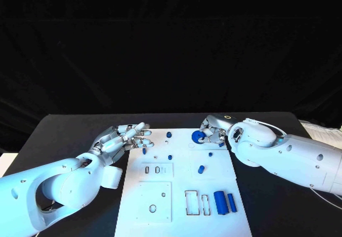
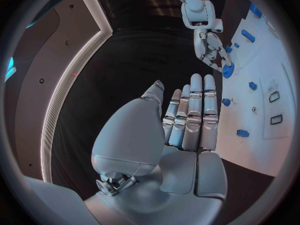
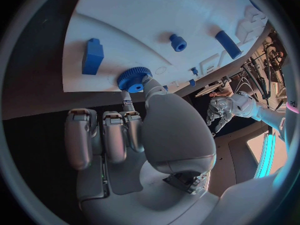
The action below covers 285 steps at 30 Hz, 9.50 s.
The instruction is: Assemble the parts on the task board
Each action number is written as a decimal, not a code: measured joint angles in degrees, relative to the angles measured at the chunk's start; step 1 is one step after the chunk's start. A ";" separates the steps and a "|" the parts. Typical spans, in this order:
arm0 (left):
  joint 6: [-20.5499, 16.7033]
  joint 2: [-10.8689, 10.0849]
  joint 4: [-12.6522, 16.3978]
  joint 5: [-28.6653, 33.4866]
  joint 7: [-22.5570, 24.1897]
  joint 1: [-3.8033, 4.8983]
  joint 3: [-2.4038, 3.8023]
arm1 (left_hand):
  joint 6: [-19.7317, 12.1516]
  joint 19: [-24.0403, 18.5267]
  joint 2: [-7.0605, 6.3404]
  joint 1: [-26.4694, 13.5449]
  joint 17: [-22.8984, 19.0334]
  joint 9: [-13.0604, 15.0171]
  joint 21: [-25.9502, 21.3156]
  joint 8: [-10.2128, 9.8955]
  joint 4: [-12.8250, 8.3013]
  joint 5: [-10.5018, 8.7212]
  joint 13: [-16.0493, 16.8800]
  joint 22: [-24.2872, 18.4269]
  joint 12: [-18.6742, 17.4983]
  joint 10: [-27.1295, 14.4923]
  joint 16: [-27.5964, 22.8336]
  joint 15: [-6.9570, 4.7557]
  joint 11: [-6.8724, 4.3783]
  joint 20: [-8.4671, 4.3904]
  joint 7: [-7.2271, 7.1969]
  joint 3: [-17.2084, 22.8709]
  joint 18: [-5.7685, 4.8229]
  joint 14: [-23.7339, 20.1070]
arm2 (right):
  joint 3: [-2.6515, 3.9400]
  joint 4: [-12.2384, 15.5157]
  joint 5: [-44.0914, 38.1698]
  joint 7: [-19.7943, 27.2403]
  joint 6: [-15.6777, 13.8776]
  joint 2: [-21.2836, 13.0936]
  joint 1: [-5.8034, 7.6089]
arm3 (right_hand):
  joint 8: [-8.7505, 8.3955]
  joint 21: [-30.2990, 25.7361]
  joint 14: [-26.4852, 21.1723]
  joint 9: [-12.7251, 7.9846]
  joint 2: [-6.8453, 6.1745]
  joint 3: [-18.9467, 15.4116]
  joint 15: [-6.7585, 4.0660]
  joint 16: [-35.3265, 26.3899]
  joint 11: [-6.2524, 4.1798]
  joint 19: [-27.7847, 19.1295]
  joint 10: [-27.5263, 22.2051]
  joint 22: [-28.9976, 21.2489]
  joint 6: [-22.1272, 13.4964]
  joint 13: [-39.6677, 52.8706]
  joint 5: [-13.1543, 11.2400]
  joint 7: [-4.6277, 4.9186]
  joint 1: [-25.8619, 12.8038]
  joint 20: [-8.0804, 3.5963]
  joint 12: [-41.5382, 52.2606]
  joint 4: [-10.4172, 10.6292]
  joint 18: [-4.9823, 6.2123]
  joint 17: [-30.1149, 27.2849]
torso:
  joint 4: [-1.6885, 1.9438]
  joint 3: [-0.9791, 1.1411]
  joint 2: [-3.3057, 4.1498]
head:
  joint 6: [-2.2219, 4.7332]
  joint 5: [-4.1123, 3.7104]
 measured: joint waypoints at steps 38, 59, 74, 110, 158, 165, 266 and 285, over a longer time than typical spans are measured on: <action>0.20 0.01 -0.10 0.00 -0.26 0.00 0.00 | 0.00 0.00 0.00 0.00 0.05 0.00 0.00 0.01 -0.16 0.00 0.01 -0.04 0.00 0.00 0.00 0.20 0.00 0.00 0.00 -0.16 0.00 -0.20 | 0.01 -0.46 -0.61 0.39 -0.95 0.93 -0.30 | -0.01 0.22 0.00 -0.46 -1.42 -0.31 0.00 -0.02 0.00 0.20 0.00 -0.02 -0.65 -0.02 0.87 0.22 -1.60 0.21 -0.47 1.46 0.00 0.03 | 0.01 0.02 0.06 | -0.42 0.29; 0.25 -0.02 -0.11 0.00 -0.34 0.00 0.00 | 0.00 0.00 0.00 0.00 0.05 0.00 -0.20 0.01 -0.16 0.00 0.01 -0.04 -0.03 0.00 0.00 0.20 0.00 0.00 0.00 -0.16 0.00 -0.20 | 0.06 -0.03 -1.93 0.13 -2.08 1.22 -0.34 | 2.14 0.95 -0.14 -0.19 2.19 4.12 -1.09 0.24 -1.15 0.19 0.12 0.02 2.85 -0.03 -5.03 -0.18 3.13 -0.84 0.00 -0.49 0.00 0.01 | -0.03 0.03 0.05 | -0.47 0.31; 0.29 0.02 -0.12 0.00 -0.38 0.00 0.00 | 0.00 0.00 0.00 0.00 0.15 0.00 -0.24 0.01 -0.16 0.00 -0.03 -0.10 -0.28 0.00 0.00 0.20 0.00 0.00 0.00 -0.16 0.00 -0.20 | -0.22 5.78 -3.13 -0.36 -6.54 1.49 -0.81 | 2.09 1.29 0.01 -3.26 1.95 9.55 -1.26 0.47 -1.54 0.39 0.11 0.01 2.86 -0.03 -0.64 -0.19 0.85 -1.03 0.22 -4.21 0.00 0.00 | 0.02 0.04 0.06 | -0.20 0.46; 0.41 0.53 -0.29 0.00 -0.45 0.00 0.00 | 0.00 0.00 0.00 0.00 0.22 0.00 -0.23 0.01 -0.16 0.00 -0.02 -0.09 -0.27 0.00 -0.27 0.20 0.00 0.00 0.00 -0.16 0.00 -0.20 | -1.28 0.45 -3.72 -1.72 -6.29 13.21 -1.36 | 1.43 1.55 0.01 -3.22 1.35 9.88 -1.24 0.43 -1.52 0.39 0.12 -0.01 2.88 -0.04 -0.38 -0.22 -0.95 -1.02 0.21 -3.86 -0.59 0.04 | -0.07 0.03 0.09 | -0.51 1.28; 0.39 0.07 -0.27 0.01 -0.91 0.01 0.00 | 0.00 0.00 0.00 0.00 0.43 0.00 -0.22 -0.20 -0.32 0.00 -0.08 -0.19 -0.54 0.00 -0.27 0.20 0.00 0.00 0.00 -0.32 0.01 -0.20 | -1.73 -0.20 2.88 1.95 -8.02 10.13 -2.12 | -4.13 2.22 0.00 0.92 7.20 -7.29 1.03 0.64 1.24 0.19 0.20 0.02 -1.55 -0.01 -0.81 0.96 -7.42 1.04 -3.37 0.83 -0.49 0.01 | -0.18 0.11 0.03 | -0.18 0.91; 0.40 -0.12 -0.60 0.01 -0.91 0.00 -0.01 | 0.00 0.00 0.00 0.00 0.49 0.00 -0.22 -0.20 -0.47 0.00 -0.08 -0.18 -0.54 0.00 -0.50 0.20 0.00 0.00 0.00 -0.16 0.00 -0.20 | -1.47 4.20 10.73 10.61 -11.11 2.50 -2.17 | -4.13 2.22 0.00 0.93 7.48 -6.17 1.03 1.11 1.23 0.19 0.20 0.01 -1.55 0.00 -1.34 0.96 -4.16 1.04 -3.79 -1.27 -0.48 0.00 | -0.41 0.18 -0.21 | -0.08 1.04; 1.25 1.86 -3.84 0.01 -1.34 -0.14 -0.35 | 0.00 0.00 0.00 0.00 0.93 0.00 -0.46 -0.64 -0.47 0.00 -0.11 -0.38 -1.05 -0.20 -0.95 0.20 0.20 0.00 0.00 -0.16 0.00 -0.20 | -1.11 -4.78 33.87 21.91 -11.05 -6.37 -7.23 | -3.88 2.66 0.01 1.20 7.57 -2.13 0.61 0.87 0.41 0.40 0.21 0.00 2.87 0.16 -0.25 0.21 2.41 0.83 -2.88 -10.67 -1.09 -0.01 | -2.24 0.80 -1.79 | -1.86 1.88; 1.25 1.83 -3.80 0.01 -1.36 -0.14 -0.35 | -0.31 0.00 0.00 0.00 1.12 -0.08 -0.67 -0.93 -0.47 0.00 -0.10 -0.44 -1.05 -0.20 -0.95 0.20 0.20 0.00 0.31 -0.16 0.00 -0.20 | -1.11 -4.91 33.59 21.59 -11.09 -5.90 -7.23 | -2.99 2.66 0.00 1.42 8.43 0.09 -0.05 1.09 -0.14 0.40 -0.10 -0.01 5.62 0.16 -1.13 -0.69 2.52 0.33 -2.22 -11.79 -1.03 -0.01 | -2.22 0.81 -1.79 | -2.06 1.91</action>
